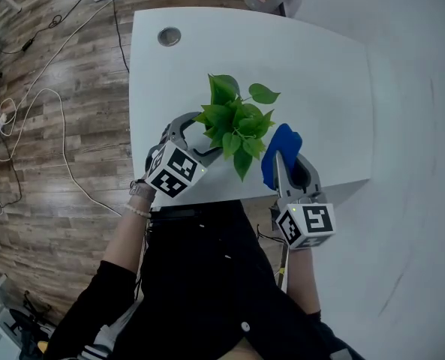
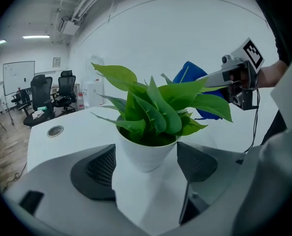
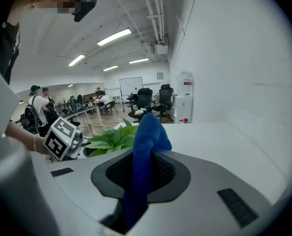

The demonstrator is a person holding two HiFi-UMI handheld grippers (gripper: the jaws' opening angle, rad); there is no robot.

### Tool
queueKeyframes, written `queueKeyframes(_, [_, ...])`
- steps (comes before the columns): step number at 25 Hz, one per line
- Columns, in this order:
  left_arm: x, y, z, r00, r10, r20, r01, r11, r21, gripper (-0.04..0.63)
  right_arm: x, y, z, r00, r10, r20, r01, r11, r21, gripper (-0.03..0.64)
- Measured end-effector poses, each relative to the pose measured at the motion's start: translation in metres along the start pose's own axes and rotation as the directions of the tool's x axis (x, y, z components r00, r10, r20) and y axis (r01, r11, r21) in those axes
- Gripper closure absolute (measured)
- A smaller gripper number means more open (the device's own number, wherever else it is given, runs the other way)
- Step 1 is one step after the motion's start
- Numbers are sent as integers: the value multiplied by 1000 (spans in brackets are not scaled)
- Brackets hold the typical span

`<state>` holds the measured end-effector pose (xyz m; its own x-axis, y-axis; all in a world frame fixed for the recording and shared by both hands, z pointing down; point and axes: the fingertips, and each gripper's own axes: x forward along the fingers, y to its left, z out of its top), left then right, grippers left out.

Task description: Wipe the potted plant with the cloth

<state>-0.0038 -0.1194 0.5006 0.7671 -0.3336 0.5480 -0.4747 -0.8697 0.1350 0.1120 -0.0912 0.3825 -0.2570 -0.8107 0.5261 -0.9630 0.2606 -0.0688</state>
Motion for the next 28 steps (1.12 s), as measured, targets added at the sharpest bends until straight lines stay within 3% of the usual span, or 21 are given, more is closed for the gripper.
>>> queueKeyframes(8, [12, -1, 3, 1000, 12, 27, -13, 1000, 25, 218, 2, -8, -30, 998, -22, -66, 24, 999, 31, 529])
queueKeyframes(14, [12, -4, 1, 999, 25, 41, -26, 999, 27, 219, 10, -17, -50, 994, 21, -105, -18, 999, 35, 529])
queueKeyframes(22, [10, -3, 1, 998, 60, 14, -60, 998, 3, 221, 42, -33, -59, 970, 210, -124, -209, 978, 24, 529])
queueKeyframes(26, [12, -5, -1, 998, 69, -3, -69, 998, -7, 221, 65, -44, -58, 946, 310, -100, -304, 950, 68, 528])
queueKeyframes(28, [11, -5, -1, 997, 73, -9, -73, 997, -12, 221, 75, -45, -56, 921, 382, -72, -373, 921, 115, 529])
